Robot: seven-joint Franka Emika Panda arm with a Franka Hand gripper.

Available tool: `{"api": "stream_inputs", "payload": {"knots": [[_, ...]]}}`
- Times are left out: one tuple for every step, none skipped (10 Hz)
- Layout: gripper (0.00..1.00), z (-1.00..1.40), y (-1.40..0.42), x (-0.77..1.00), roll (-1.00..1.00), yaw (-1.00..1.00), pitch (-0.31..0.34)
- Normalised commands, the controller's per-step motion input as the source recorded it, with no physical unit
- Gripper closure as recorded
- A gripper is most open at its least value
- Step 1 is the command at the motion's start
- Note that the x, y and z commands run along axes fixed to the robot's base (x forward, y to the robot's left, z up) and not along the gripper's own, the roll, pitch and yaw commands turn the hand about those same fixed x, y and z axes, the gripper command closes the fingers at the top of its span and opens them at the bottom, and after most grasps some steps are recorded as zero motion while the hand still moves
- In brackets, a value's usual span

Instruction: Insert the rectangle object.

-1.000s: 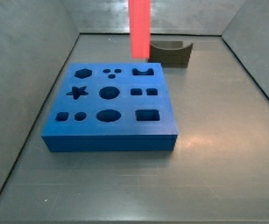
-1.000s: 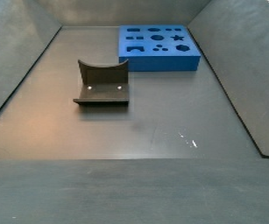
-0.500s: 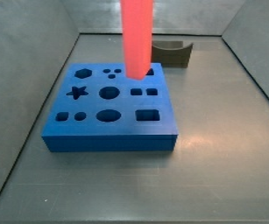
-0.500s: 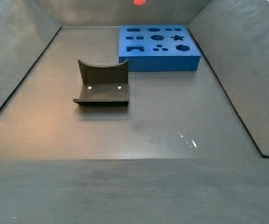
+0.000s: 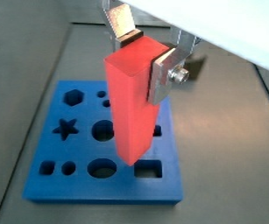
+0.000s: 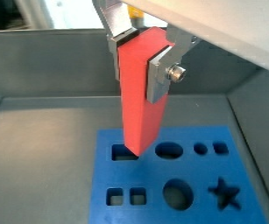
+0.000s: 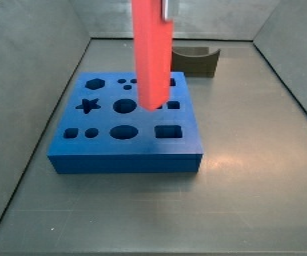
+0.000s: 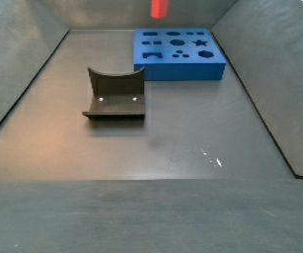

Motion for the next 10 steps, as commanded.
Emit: {"api": "stream_inputs", "payload": {"knots": [[1.00, -0.37, 0.00, 0.00, 0.02, -1.00, -0.003], [1.00, -0.15, 0.00, 0.01, 0.00, -1.00, 0.000], [1.00, -0.11, 0.00, 0.06, 0.00, -1.00, 0.000], [1.00, -0.11, -0.01, 0.19, 0.00, -0.90, 0.000], [1.00, -0.17, 0.00, 0.22, 0.00, -0.87, 0.000], [1.00, -0.26, 0.00, 0.08, 0.00, -0.99, 0.000], [1.00, -0.27, 0.00, 0.00, 0.00, -1.00, 0.000], [1.00, -0.25, 0.00, 0.15, 0.00, -0.94, 0.000], [1.00, -0.35, 0.00, 0.33, 0.05, -0.79, 0.000], [1.00, -0.29, -0.04, 0.51, 0.07, -0.59, 0.000]]}}
